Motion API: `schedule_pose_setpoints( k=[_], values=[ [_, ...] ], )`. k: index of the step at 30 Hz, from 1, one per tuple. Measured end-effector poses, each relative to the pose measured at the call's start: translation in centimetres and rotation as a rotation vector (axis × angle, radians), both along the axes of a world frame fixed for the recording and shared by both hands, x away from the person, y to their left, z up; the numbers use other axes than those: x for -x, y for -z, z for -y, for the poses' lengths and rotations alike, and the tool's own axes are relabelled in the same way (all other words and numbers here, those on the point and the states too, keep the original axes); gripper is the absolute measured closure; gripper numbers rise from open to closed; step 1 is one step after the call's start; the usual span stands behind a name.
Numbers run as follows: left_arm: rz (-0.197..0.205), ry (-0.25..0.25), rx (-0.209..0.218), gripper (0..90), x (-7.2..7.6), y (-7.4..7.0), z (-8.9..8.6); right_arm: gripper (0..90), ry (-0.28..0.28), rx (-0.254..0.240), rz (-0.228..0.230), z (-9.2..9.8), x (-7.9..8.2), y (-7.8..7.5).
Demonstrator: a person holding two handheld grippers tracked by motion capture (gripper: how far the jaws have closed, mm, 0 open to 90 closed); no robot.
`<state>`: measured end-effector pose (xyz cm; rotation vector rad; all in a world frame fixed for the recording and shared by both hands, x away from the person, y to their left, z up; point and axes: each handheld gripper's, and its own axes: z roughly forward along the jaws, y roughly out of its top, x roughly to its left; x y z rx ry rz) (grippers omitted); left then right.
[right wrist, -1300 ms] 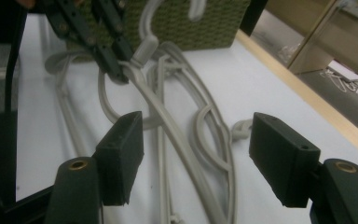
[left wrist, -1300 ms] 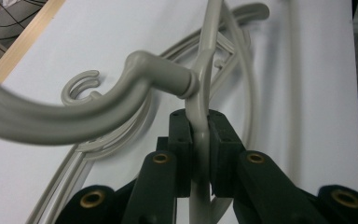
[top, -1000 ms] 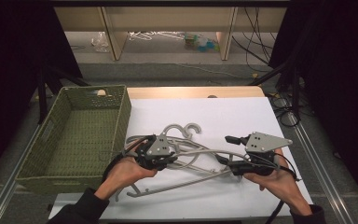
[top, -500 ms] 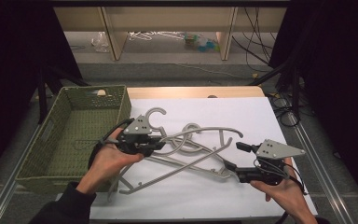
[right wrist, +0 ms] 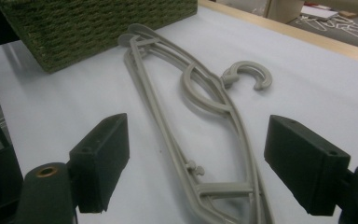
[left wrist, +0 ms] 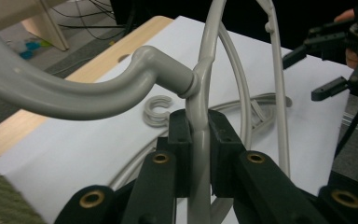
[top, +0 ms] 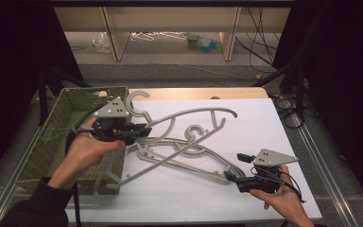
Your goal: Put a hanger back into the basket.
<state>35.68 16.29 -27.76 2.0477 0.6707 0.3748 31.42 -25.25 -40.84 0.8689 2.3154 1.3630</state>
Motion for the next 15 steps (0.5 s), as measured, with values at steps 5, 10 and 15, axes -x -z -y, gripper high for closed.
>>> schedule_pose_setpoints(
  k=[5,10,15],
  values=[
    [0.028,-0.042,-0.035,81.1,-0.5,-1.6,-2.3,22.9,-0.002,0.003,-0.005,-0.1,0.0,0.2],
    [0.048,-0.097,-0.07,81.1,-0.8,-1.7,-4.7,22.5,-0.006,0.012,-0.017,0.0,-0.2,0.5],
    [0.054,-0.157,-0.075,81.1,-1.8,-1.0,-7.2,22.5,-0.011,0.019,-0.03,-0.2,-0.2,0.7]
  ],
)
